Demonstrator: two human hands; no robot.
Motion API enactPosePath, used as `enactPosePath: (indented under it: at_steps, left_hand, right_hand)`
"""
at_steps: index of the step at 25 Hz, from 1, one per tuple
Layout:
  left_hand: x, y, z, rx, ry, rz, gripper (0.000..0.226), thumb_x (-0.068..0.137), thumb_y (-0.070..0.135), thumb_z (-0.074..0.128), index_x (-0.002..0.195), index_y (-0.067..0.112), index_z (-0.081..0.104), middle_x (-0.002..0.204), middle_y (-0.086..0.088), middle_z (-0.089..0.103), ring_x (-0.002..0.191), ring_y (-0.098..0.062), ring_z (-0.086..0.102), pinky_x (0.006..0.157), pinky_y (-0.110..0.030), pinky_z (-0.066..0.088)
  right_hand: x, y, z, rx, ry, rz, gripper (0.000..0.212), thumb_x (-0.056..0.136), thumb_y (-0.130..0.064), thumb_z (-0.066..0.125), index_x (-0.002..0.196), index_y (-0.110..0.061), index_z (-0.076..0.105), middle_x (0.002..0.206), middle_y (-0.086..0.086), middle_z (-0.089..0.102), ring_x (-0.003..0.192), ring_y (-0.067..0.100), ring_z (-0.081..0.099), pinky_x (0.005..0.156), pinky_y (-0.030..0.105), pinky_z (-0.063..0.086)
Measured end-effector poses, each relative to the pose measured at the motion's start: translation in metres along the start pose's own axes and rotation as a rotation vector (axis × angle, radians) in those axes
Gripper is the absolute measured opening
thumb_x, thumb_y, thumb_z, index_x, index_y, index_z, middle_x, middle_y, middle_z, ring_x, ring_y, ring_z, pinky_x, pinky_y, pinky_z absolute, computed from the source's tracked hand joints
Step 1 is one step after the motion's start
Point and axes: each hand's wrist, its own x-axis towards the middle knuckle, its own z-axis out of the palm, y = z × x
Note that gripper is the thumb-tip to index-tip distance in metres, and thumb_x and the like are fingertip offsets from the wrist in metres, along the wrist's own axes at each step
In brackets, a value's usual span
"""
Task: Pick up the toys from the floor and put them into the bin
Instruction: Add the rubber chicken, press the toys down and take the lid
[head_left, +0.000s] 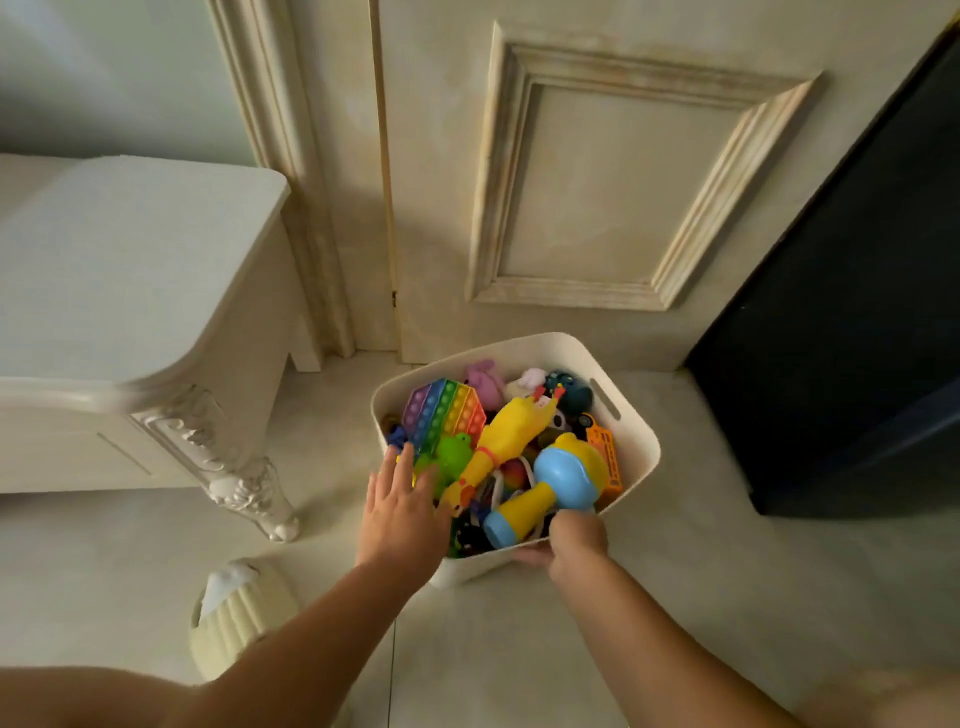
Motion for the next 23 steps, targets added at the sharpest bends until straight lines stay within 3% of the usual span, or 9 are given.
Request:
enactPosePath:
  at_steps: [5, 8, 10, 12, 13, 14, 15, 17, 23]
  left_hand:
    - [-0.001, -0.008, 0.001, 0.061, -0.039, 0.057, 0.051, 0.097, 0.021, 0.035, 0.147, 0.017, 0.033, 0.161, -0.007, 0.011, 0.149, -0.030, -0.003, 0.122, -0.042, 0.007]
    - [0.003, -0.010, -0.006, -0.005, 0.018, -0.009, 0.059, 0.092, 0.014, 0.041, 0.149, 0.017, 0.029, 0.161, -0.005, 0.011, 0.149, -0.028, 0.000, 0.121, -0.040, 0.004]
    - [0.006, -0.002, -0.008, 0.004, 0.093, 0.047, 0.062, 0.088, 0.021, 0.047, 0.148, 0.019, 0.030, 0.160, -0.005, 0.018, 0.149, -0.025, 0.002, 0.119, -0.037, -0.003]
    - [0.014, 0.010, -0.006, 0.015, 0.052, 0.206, 0.062, 0.089, 0.039, 0.048, 0.148, 0.026, 0.031, 0.161, 0.000, 0.018, 0.149, -0.021, 0.001, 0.118, -0.036, -0.005]
    - [0.018, 0.015, -0.001, 0.061, 0.005, 0.281, 0.065, 0.090, 0.051, 0.044, 0.149, 0.031, 0.026, 0.162, 0.003, 0.011, 0.149, -0.020, -0.004, 0.119, -0.039, -0.006]
    - [0.023, 0.019, 0.004, 0.126, -0.038, 0.325, 0.067, 0.090, 0.060, 0.036, 0.150, 0.035, 0.020, 0.162, 0.006, 0.003, 0.149, -0.019, -0.009, 0.119, -0.043, -0.006]
    - [0.027, 0.020, 0.010, 0.184, -0.072, 0.335, 0.068, 0.091, 0.065, 0.028, 0.151, 0.037, 0.013, 0.162, 0.007, -0.003, 0.148, -0.019, -0.014, 0.118, -0.047, -0.008]
    - [0.037, 0.020, 0.021, 0.230, -0.126, 0.274, 0.068, 0.091, 0.067, 0.014, 0.152, 0.039, 0.002, 0.162, 0.008, -0.010, 0.147, -0.018, -0.017, 0.117, -0.051, -0.007]
    - [0.054, 0.022, 0.027, 0.198, -0.237, 0.178, 0.062, 0.093, 0.061, 0.015, 0.148, 0.044, -0.009, 0.161, 0.011, -0.012, 0.149, -0.018, -0.008, 0.117, -0.056, 0.013]
  right_hand:
    - [-0.031, 0.010, 0.021, 0.093, -0.135, 0.184, 0.033, 0.099, 0.002, 0.031, 0.131, 0.002, 0.042, 0.110, 0.030, 0.059, 0.084, 0.042, 0.060, 0.073, 0.051, 0.053]
    - [-0.047, 0.005, 0.019, -0.275, -0.333, 0.245, 0.030, 0.102, -0.019, 0.031, 0.105, 0.002, 0.052, 0.071, 0.023, 0.070, 0.062, 0.034, 0.070, 0.051, 0.037, 0.057]
    - [-0.049, -0.010, 0.014, -0.610, -0.385, -0.034, 0.039, 0.100, -0.034, 0.037, 0.093, -0.008, 0.065, 0.059, 0.004, 0.070, 0.055, 0.021, 0.070, 0.049, 0.028, 0.054]
    - [-0.034, -0.031, 0.010, -0.853, -0.154, -0.758, 0.030, 0.093, -0.039, 0.045, 0.097, -0.021, 0.070, 0.077, -0.002, 0.070, 0.081, 0.024, 0.069, 0.070, 0.036, 0.054]
    - [-0.025, -0.041, 0.008, -1.051, -0.043, -1.075, 0.031, 0.090, -0.042, 0.050, 0.111, -0.027, 0.066, 0.103, 0.001, 0.068, 0.106, 0.030, 0.061, 0.086, 0.041, 0.049]
    - [-0.015, -0.049, 0.006, -1.292, 0.006, -1.237, 0.045, 0.087, -0.049, 0.051, 0.130, -0.034, 0.054, 0.133, 0.005, 0.055, 0.129, 0.036, 0.044, 0.102, 0.048, 0.038]
    - [-0.003, -0.052, 0.004, -1.502, 0.003, -1.264, 0.061, 0.085, -0.058, 0.048, 0.143, -0.040, 0.036, 0.155, 0.004, 0.031, 0.142, 0.038, 0.023, 0.111, 0.055, 0.023]
    - [0.020, -0.046, 0.003, -1.715, -0.039, -1.219, 0.072, 0.084, -0.070, 0.034, 0.148, -0.046, 0.012, 0.163, -0.002, 0.001, 0.148, 0.035, 0.001, 0.112, 0.064, 0.008]
    - [0.047, -0.052, 0.019, -1.602, -0.120, -1.096, 0.060, 0.085, -0.057, 0.044, 0.142, -0.047, 0.025, 0.161, -0.008, 0.010, 0.148, 0.026, 0.012, 0.110, 0.062, 0.022]
